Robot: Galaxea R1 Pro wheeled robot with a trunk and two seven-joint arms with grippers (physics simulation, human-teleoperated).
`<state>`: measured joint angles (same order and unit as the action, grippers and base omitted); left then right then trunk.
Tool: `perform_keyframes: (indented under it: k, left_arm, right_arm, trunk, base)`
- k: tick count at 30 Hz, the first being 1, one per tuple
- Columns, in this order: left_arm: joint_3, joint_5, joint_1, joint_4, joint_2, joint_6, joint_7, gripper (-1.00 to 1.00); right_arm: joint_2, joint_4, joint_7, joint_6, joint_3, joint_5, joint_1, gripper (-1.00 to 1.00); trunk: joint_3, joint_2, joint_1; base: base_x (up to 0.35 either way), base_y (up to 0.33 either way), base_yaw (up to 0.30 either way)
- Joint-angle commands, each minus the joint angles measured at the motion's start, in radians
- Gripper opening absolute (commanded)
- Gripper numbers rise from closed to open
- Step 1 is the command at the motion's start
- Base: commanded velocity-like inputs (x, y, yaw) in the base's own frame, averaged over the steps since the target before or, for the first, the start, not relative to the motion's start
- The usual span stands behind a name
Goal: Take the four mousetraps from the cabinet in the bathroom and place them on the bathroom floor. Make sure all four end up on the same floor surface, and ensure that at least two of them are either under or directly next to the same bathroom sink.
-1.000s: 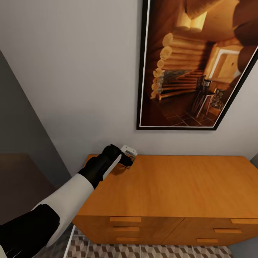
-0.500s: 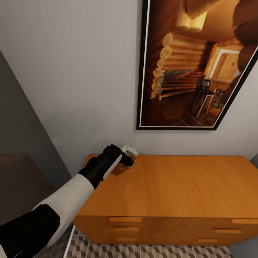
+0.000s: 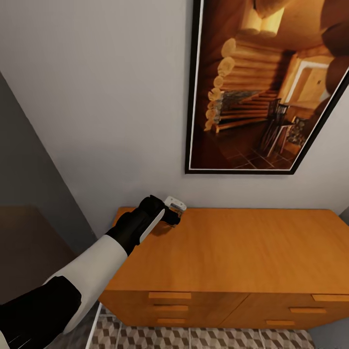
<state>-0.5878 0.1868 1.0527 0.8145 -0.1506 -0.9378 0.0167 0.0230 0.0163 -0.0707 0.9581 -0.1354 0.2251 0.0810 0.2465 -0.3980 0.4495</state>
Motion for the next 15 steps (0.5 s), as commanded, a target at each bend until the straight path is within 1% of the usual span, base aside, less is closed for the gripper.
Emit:
perform_keyframes:
  k: [1, 15]
  left_arm:
    - [-0.001, 0.0, 0.001, 0.0, 0.0, -0.003, 0.002, 1.0]
    - [-0.001, 0.0, 0.001, 0.002, 0.0, -0.004, 0.002, 1.0]
  right_arm:
    - [0.0, -0.001, -0.008, 0.003, -0.004, 0.011, 0.001, -1.0]
    - [0.0, -0.001, -0.008, 0.002, -0.004, 0.011, 0.001, -1.0]
  trunk:
    - [0.003, -0.002, 0.001]
    - [0.024, -0.002, 0.001]
  base:
    - [0.0, 0.0, 0.0]
    - [0.0, 0.0, 0.0]
